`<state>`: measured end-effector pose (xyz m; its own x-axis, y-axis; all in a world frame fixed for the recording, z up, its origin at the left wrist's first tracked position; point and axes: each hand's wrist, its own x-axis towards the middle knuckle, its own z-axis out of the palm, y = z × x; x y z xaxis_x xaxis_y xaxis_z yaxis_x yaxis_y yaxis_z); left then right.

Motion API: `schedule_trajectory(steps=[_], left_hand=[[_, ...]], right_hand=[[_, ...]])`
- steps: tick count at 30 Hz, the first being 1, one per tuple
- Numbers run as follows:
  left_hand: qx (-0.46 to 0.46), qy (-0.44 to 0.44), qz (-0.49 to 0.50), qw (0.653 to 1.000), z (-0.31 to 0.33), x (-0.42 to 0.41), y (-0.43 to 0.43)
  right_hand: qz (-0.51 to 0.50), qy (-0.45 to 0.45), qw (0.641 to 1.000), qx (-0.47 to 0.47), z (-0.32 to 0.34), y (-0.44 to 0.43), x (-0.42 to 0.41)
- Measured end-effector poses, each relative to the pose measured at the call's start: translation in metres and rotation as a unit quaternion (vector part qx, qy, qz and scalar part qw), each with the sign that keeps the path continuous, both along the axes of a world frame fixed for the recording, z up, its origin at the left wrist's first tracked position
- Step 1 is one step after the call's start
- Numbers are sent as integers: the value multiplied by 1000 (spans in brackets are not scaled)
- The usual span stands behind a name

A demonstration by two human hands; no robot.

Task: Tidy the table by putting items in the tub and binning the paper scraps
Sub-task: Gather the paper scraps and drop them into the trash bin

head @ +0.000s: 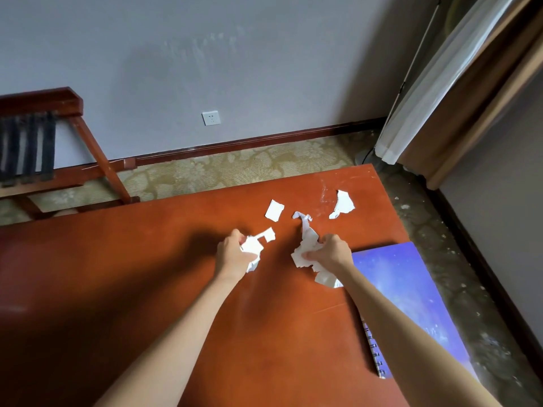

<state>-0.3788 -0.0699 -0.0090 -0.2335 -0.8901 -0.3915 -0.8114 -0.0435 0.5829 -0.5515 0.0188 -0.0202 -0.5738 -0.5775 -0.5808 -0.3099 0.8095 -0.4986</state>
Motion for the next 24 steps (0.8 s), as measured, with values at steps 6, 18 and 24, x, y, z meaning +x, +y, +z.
schedule_trajectory(steps=[6,18,24], left_hand=[[28,14,-45,998,4,-44,-28],[-4,-57,-133,989,-13,-94,-45],[-26,-44,-87,995,-15,-87,-42]], right_hand=[[100,-17,995,-13,-3,10,0],[90,-5,994,-68,-1,7,-15],[51,-9,994,-95,0,10,-32]])
